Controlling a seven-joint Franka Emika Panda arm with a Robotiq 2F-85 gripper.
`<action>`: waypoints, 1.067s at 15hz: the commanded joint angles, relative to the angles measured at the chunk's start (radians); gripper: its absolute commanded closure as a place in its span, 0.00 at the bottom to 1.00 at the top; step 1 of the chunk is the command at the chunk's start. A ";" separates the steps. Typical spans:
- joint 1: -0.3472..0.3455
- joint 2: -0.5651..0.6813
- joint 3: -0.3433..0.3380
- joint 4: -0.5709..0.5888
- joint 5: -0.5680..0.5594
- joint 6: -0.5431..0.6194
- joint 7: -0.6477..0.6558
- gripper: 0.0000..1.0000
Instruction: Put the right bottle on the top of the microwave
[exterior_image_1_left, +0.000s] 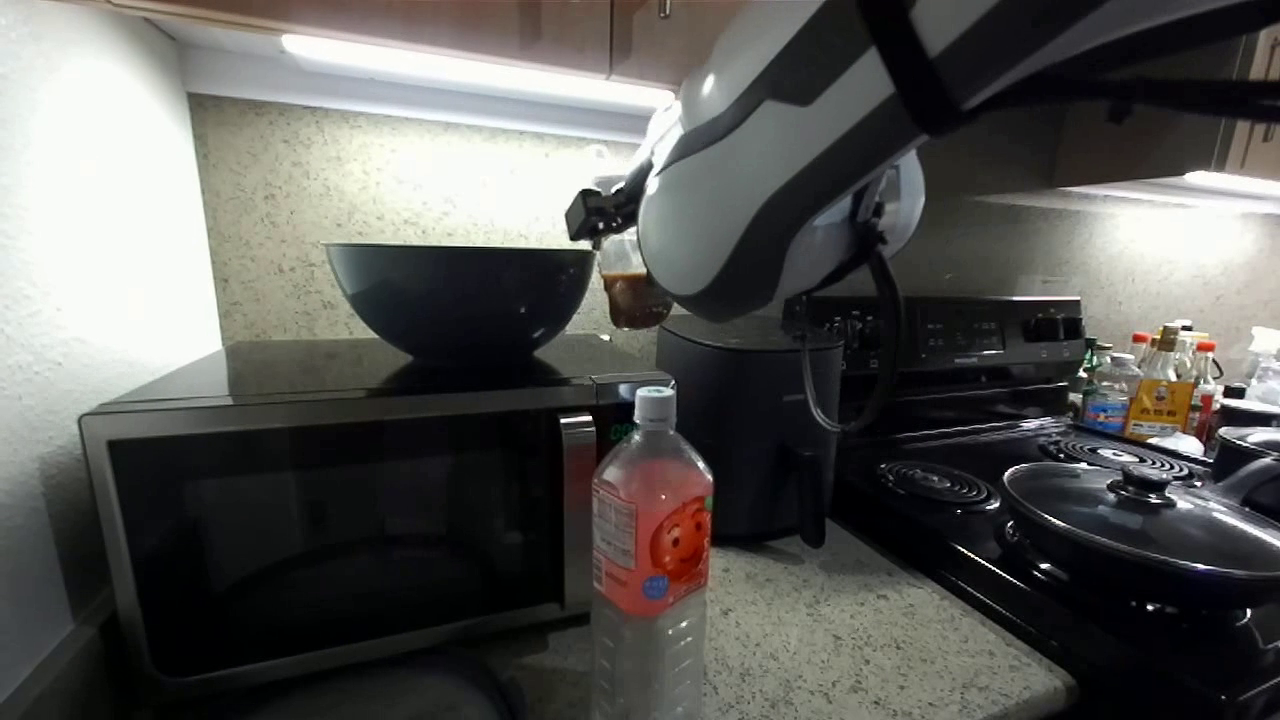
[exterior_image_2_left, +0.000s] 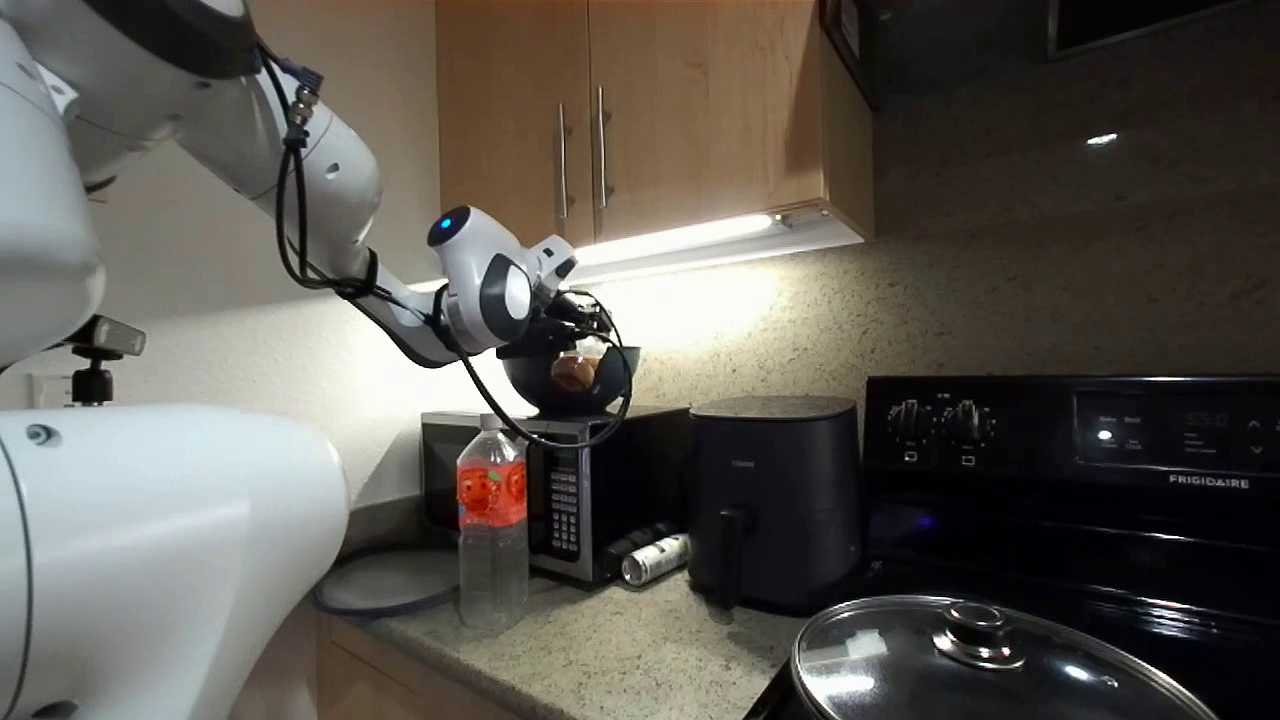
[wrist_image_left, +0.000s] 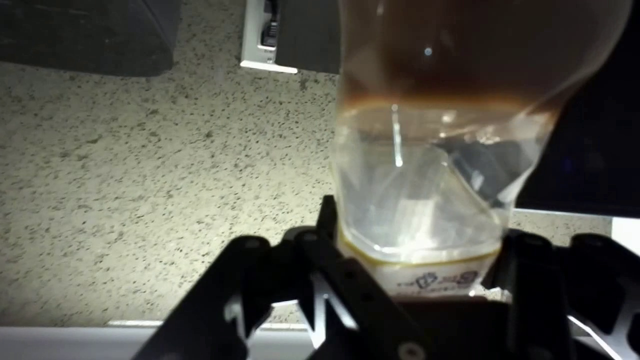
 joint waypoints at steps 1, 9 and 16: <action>-0.273 -0.077 0.272 0.194 -0.089 -0.125 -0.010 0.74; -0.760 0.144 0.705 0.651 -0.065 -0.193 -0.031 0.74; -0.808 0.364 0.629 0.948 -0.100 -0.131 0.004 0.74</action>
